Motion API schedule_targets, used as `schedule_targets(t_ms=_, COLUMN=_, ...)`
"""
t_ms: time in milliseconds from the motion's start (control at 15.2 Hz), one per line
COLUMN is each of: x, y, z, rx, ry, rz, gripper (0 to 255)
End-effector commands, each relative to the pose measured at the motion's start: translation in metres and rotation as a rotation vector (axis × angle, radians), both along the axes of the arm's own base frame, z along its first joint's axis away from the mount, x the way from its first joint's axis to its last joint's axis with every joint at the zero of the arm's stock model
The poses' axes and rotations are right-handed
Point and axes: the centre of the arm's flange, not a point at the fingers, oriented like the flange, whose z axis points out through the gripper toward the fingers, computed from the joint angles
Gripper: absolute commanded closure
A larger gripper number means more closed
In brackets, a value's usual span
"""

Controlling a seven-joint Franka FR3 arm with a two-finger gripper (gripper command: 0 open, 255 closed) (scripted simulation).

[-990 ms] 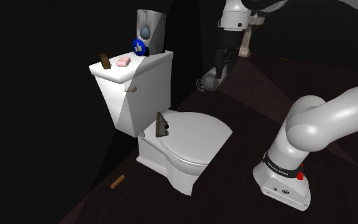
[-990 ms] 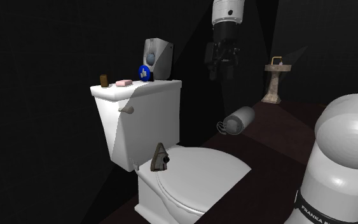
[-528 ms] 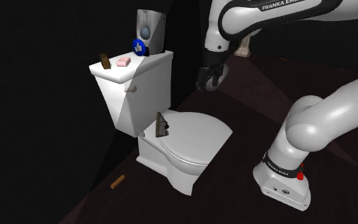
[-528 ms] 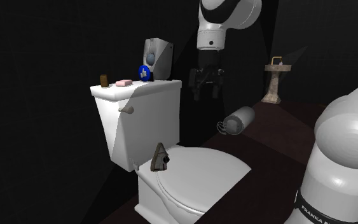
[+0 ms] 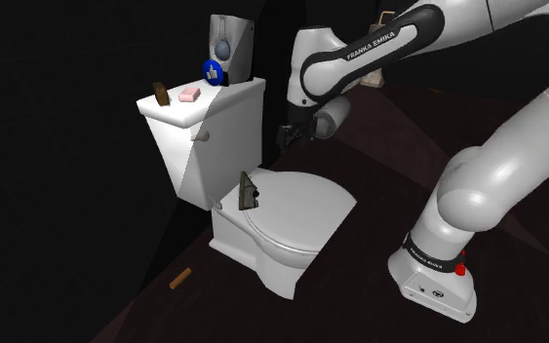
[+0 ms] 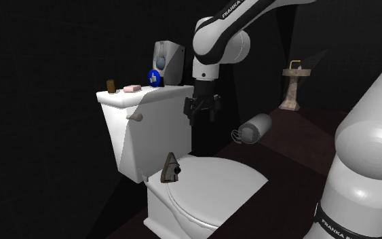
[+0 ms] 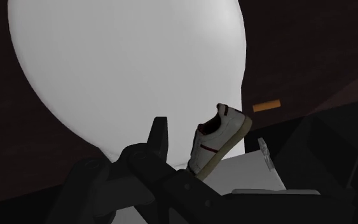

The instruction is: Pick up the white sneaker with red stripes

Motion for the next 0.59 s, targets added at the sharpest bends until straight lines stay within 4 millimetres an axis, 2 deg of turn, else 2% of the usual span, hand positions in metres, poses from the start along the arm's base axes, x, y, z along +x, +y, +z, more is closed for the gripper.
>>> schedule_targets(t_ms=0, x=0.015, y=0.003, z=-0.02, rx=-0.009, ry=-0.014, rz=-0.017, gripper=0)
schedule_targets(t_ms=528, x=0.081, y=0.007, z=-0.097, rx=-0.046, ry=-0.062, rz=-0.082, gripper=0)
